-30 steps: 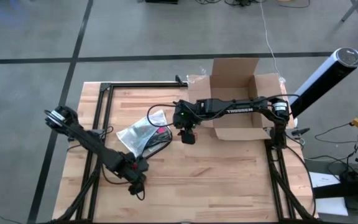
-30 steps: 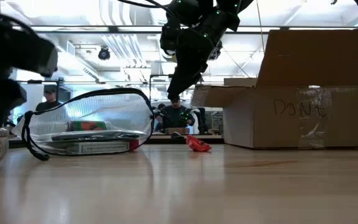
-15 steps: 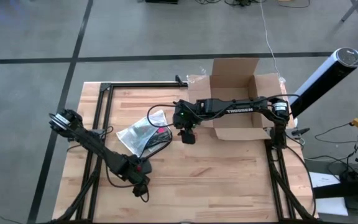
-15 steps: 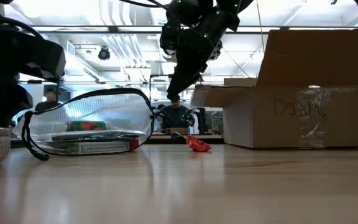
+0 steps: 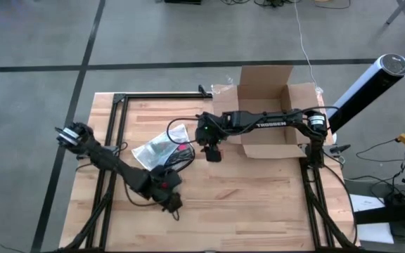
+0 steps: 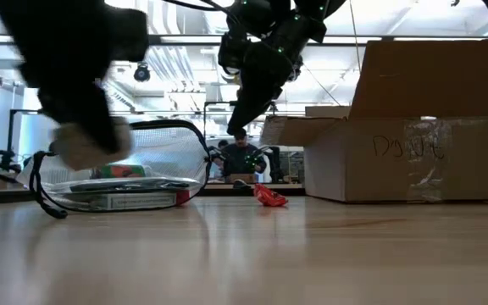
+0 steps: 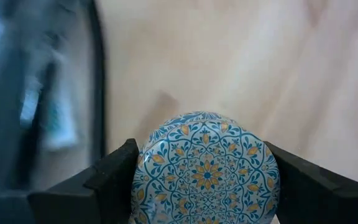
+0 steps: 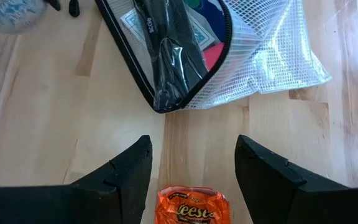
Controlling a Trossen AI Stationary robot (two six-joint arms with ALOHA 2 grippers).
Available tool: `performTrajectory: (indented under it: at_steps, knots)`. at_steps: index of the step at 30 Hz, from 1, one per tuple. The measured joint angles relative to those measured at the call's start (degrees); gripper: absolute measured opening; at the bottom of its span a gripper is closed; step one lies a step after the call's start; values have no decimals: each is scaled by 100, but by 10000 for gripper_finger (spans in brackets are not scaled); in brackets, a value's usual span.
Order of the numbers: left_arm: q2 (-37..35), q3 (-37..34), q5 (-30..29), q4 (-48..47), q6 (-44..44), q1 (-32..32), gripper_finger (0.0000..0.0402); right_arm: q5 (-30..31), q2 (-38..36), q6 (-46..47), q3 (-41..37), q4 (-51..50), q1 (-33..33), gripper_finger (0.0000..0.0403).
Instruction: Unpack boxes
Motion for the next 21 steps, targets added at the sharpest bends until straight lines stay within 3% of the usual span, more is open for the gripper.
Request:
performTrajectory:
  at_steps: [9,21]
  knots:
    - [0,-1,-661,-76,25,1116,274,0,0,-126,0,-89,-181,199]
    - [123,-3,-660,-815,-35,2055,274,-2,-11,-208,0,-176,-338,199]
